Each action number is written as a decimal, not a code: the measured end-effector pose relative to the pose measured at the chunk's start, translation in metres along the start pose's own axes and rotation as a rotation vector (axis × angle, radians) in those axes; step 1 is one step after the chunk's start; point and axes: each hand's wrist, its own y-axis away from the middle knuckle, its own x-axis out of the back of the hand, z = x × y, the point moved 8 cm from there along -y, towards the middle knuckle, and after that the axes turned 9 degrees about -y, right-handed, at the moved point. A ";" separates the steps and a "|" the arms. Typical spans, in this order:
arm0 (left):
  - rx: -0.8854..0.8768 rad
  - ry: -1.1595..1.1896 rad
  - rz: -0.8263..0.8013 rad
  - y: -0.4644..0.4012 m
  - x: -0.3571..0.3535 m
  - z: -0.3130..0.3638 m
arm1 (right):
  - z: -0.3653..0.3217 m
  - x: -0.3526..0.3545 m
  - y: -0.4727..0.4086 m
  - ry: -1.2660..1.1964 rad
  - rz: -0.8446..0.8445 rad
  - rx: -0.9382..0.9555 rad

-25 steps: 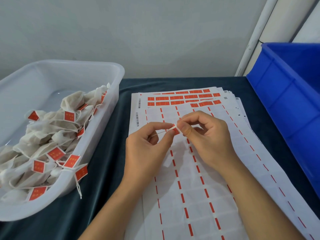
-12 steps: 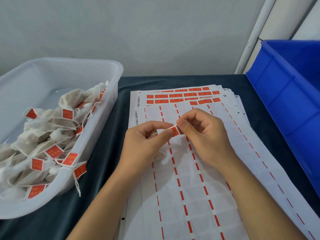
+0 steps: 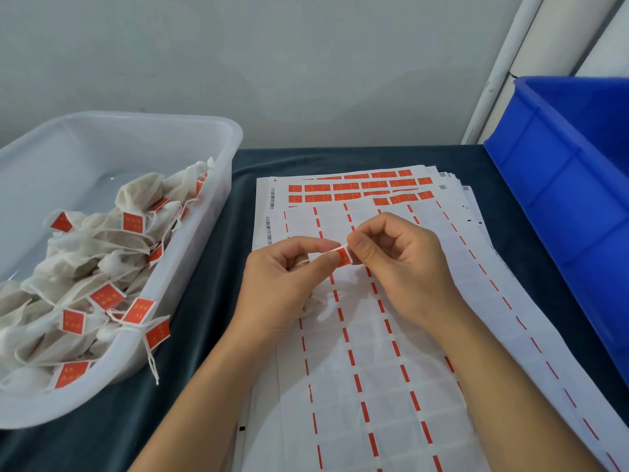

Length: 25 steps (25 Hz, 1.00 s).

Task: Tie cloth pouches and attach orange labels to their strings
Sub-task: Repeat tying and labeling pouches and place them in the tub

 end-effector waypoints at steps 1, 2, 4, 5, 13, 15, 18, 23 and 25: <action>-0.001 0.002 -0.001 0.000 0.000 0.000 | 0.000 0.000 0.000 0.000 0.000 0.000; -0.001 0.003 -0.001 0.000 0.000 0.000 | 0.000 0.001 0.000 0.002 0.003 0.003; -0.004 -0.004 -0.001 0.000 0.001 0.000 | 0.000 0.001 0.000 0.002 0.007 0.006; -0.007 -0.007 -0.003 0.000 0.001 0.000 | 0.000 0.001 0.000 0.004 0.008 0.008; -0.003 -0.013 -0.016 -0.001 0.000 -0.002 | 0.001 0.000 -0.001 -0.007 -0.005 0.009; 0.005 -0.008 -0.008 -0.001 0.001 -0.002 | 0.004 -0.001 -0.001 -0.033 -0.032 -0.008; 0.014 0.014 0.000 -0.001 0.002 -0.001 | 0.009 -0.008 0.000 -0.055 -0.130 -0.033; 0.036 0.061 -0.009 0.000 0.002 -0.002 | 0.008 -0.011 0.000 -0.021 -0.152 -0.019; 0.055 0.086 -0.020 0.000 0.001 -0.003 | 0.008 -0.009 0.001 -0.023 -0.141 -0.018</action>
